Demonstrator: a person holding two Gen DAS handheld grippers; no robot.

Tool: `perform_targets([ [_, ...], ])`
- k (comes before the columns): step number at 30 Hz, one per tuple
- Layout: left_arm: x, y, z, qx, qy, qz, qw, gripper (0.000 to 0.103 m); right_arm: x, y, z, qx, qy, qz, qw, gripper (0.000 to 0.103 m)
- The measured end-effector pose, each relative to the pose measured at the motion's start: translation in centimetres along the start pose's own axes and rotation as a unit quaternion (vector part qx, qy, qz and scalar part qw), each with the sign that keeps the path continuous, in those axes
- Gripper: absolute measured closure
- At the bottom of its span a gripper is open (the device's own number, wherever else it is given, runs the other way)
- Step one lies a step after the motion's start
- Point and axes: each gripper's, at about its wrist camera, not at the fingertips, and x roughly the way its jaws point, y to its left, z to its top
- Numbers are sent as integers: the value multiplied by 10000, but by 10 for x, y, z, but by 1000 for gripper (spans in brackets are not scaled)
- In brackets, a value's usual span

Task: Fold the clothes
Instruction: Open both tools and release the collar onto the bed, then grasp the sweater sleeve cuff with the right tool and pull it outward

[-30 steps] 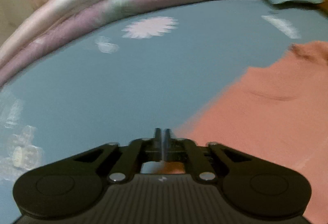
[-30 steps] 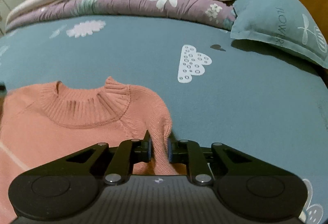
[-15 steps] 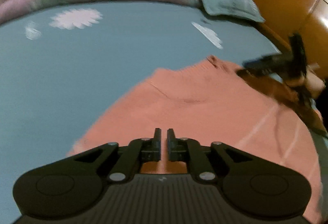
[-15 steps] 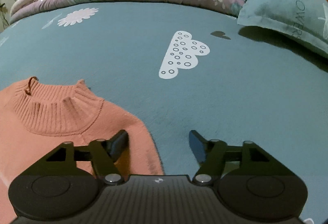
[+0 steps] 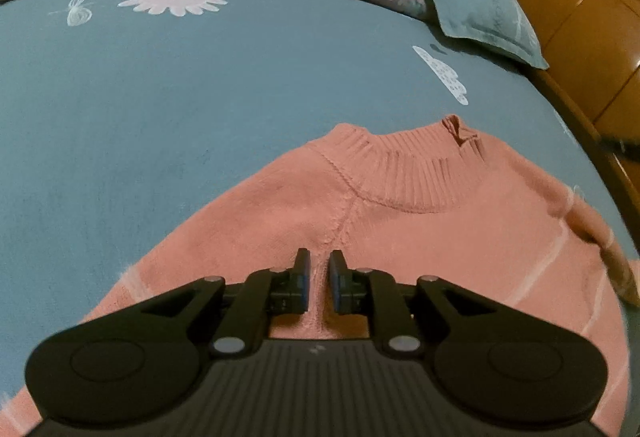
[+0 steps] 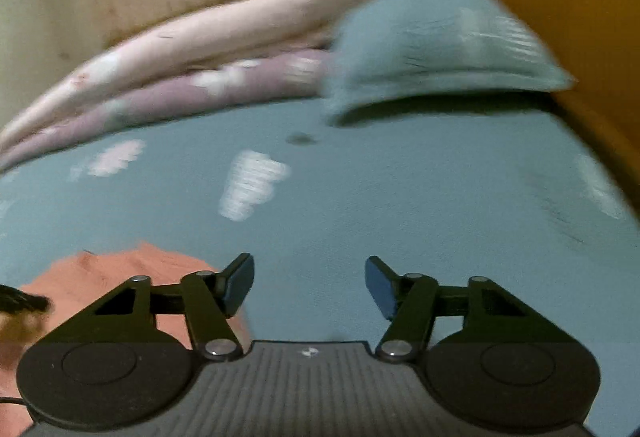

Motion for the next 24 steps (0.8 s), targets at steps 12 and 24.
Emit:
perform_targets([
  [12, 8, -26, 4, 277, 100, 481, 9984, 90, -61, -12, -136, 209, 519, -790, 9953, 42],
  [24, -59, -111, -51, 459, 177, 195, 9986, 62, -171, -72, -199, 1983, -235, -676, 9775, 32],
])
